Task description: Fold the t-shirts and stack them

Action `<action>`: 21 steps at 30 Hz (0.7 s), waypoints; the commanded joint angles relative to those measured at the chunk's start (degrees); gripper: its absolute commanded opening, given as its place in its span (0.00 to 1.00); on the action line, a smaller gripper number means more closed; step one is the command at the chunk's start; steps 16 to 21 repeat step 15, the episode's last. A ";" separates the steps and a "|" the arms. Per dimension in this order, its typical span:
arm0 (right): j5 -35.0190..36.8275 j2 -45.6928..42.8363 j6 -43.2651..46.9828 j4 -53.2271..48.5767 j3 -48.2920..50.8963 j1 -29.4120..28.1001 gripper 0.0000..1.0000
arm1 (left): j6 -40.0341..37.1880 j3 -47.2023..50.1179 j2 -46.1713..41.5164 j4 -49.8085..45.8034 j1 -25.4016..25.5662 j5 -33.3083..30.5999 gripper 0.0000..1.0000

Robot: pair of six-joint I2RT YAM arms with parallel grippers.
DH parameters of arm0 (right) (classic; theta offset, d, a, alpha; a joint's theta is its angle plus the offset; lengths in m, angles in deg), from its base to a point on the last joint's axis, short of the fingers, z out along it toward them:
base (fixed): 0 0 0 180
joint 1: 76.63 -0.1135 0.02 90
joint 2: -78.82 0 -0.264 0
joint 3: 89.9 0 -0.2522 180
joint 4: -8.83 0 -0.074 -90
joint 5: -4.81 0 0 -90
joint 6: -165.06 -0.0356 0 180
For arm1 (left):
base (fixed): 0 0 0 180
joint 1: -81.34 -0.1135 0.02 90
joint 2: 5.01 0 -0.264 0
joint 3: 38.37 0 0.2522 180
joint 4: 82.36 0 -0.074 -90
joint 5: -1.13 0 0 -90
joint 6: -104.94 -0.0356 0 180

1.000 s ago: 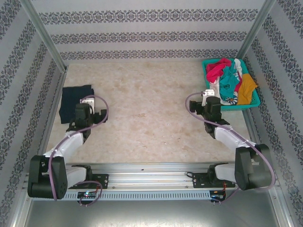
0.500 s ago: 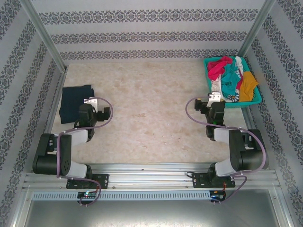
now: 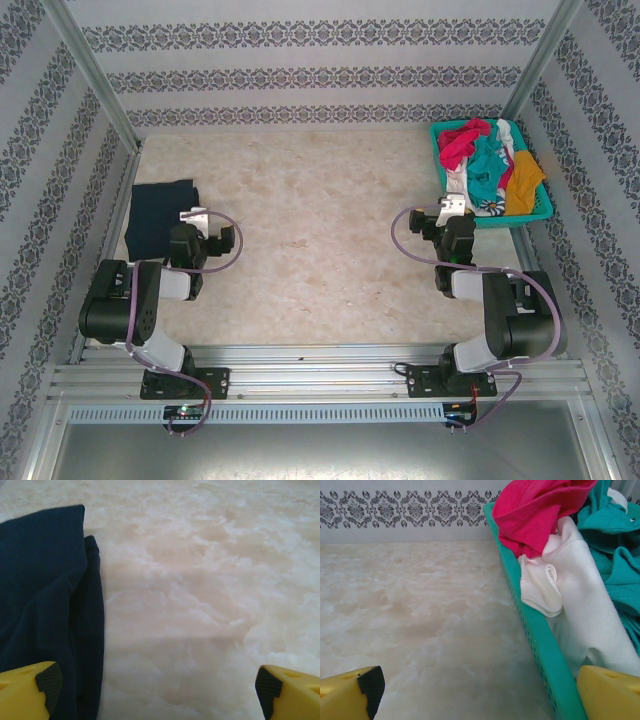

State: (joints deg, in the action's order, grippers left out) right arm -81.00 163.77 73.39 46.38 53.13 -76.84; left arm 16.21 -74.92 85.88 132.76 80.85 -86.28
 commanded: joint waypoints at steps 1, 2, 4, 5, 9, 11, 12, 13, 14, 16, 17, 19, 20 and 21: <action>-1.73 1.21 -1.17 -0.77 1.05 0.12 0.98 | -1.08 0.29 -0.18 3.94 -0.56 0.27 1.00; -1.72 1.21 -1.21 -0.77 1.06 0.12 0.98 | -1.09 0.29 -0.19 3.94 -0.54 0.27 1.00; -1.64 1.20 -1.13 -0.77 1.07 0.12 0.98 | -1.10 0.29 -0.11 3.98 -0.48 0.27 1.00; -1.64 1.21 -1.13 -0.85 1.05 0.12 0.98 | -1.10 0.29 -0.12 3.94 -0.48 0.23 1.00; -1.58 1.27 -1.02 -0.95 0.97 0.03 0.98 | -1.26 0.16 -0.15 3.68 -0.48 0.65 1.00; -1.56 1.25 -1.03 -0.95 0.98 0.03 0.98 | -1.28 0.11 -0.14 3.47 -0.48 0.58 1.00; -1.59 1.25 -0.97 -0.95 0.96 0.01 0.98 | -1.28 0.11 -0.14 3.46 -0.52 0.58 1.00; -1.55 1.30 -0.96 -0.95 0.96 0.05 0.98 | -1.27 0.07 -0.17 3.41 -0.48 0.66 1.00; -1.50 1.32 -0.97 -0.95 0.96 -0.04 0.98 | -1.21 0.11 -0.12 3.42 -0.52 0.58 1.00; -1.46 1.30 -0.91 -0.96 0.96 -0.05 0.98 | -1.28 0.11 -0.17 3.42 -0.50 0.65 1.00; -1.46 1.30 -0.91 -0.96 0.96 -0.05 0.98 | -1.28 0.11 -0.17 3.42 -0.50 0.65 1.00; -1.46 1.30 -0.91 -0.96 0.96 -0.05 0.98 | -1.28 0.11 -0.17 3.42 -0.50 0.65 1.00; -1.46 1.30 -0.91 -0.96 0.96 -0.05 0.98 | -1.28 0.11 -0.17 3.42 -0.50 0.65 1.00; -1.46 1.30 -0.91 -0.96 0.96 -0.05 0.98 | -1.28 0.11 -0.17 3.42 -0.50 0.65 1.00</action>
